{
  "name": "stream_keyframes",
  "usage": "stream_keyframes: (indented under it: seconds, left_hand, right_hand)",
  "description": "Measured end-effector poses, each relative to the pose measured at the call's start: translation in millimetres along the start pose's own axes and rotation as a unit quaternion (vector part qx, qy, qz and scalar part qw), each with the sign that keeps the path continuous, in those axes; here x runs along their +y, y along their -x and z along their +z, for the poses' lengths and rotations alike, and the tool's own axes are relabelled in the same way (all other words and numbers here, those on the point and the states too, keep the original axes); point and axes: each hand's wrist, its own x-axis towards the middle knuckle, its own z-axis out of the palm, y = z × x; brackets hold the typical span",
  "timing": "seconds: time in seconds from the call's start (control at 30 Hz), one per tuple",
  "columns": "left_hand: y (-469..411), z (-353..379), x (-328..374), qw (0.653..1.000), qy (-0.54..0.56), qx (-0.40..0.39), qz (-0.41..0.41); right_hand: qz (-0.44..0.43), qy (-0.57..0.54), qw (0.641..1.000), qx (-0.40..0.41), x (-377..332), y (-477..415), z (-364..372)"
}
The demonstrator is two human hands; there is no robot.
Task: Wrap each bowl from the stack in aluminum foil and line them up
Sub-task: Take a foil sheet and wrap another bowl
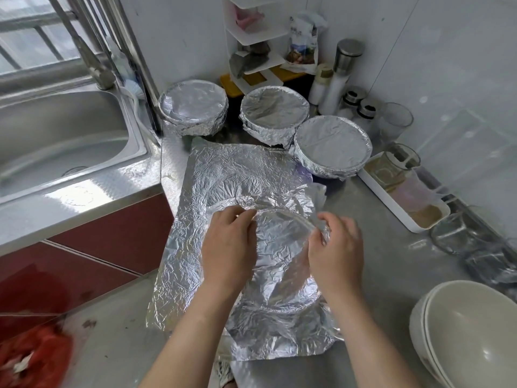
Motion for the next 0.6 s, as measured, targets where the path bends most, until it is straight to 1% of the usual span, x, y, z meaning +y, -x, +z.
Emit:
stream_keyframes:
  seconds: [0.07,0.17,0.23,0.47,0.6]
  left_hand:
    - [-10,0,7,1.0,-0.003,-0.001,0.025]
    - [-24,6,7,0.999,-0.006,-0.028,0.033]
    - [-26,11,3,0.998,-0.008,-0.042,0.035]
    - [-24,12,3,0.997,0.019,-0.067,0.026]
    - [-27,10,5,0.995,0.033,-0.085,0.029]
  right_hand:
    - [-0.058,0.009,0.998,-0.007,-8,-13,-1]
    - [-0.103,0.021,0.99,-0.09,-18,-32,9]
    - [-0.118,0.028,0.985,-0.121,-17,-37,18]
    - [-0.117,0.023,0.987,-0.103,-12,-37,29]
    - [-0.112,0.036,0.986,-0.117,-14,-37,29]
